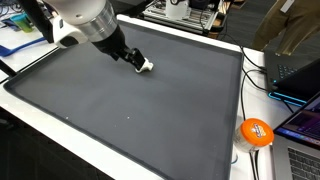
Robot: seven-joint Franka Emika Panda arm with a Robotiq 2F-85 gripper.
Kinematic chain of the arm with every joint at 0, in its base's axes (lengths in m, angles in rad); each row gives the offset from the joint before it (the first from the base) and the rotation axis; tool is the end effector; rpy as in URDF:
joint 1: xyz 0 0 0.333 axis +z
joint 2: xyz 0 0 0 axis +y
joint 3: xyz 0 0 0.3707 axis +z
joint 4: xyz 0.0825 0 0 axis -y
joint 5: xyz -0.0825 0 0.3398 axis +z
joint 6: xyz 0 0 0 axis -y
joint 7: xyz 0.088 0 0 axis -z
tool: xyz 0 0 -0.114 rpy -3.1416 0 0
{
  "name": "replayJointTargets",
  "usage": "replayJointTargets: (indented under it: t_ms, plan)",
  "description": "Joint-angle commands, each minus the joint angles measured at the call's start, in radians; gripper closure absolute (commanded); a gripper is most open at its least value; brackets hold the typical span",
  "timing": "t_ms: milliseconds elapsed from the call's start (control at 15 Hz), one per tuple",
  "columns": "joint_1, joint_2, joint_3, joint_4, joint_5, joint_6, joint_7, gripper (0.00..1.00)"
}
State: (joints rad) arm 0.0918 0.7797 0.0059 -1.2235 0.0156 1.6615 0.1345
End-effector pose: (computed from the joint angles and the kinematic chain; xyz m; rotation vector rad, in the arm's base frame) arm 0.7037 0.0694 0.3343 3.0754 -0.0644 -0.5306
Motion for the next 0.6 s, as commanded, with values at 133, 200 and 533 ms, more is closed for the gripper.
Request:
replayJointTargets:
  t_ms: [133,200,533]
  plan:
    - [-0.008,-0.079,0.004,-0.121,0.006,0.031,0.001,0.0]
    - [-0.009,-0.099,0.004,-0.149,0.006,0.038,0.001,0.0]
    - [-0.02,-0.179,-0.004,-0.302,0.005,0.174,0.005,0.0]
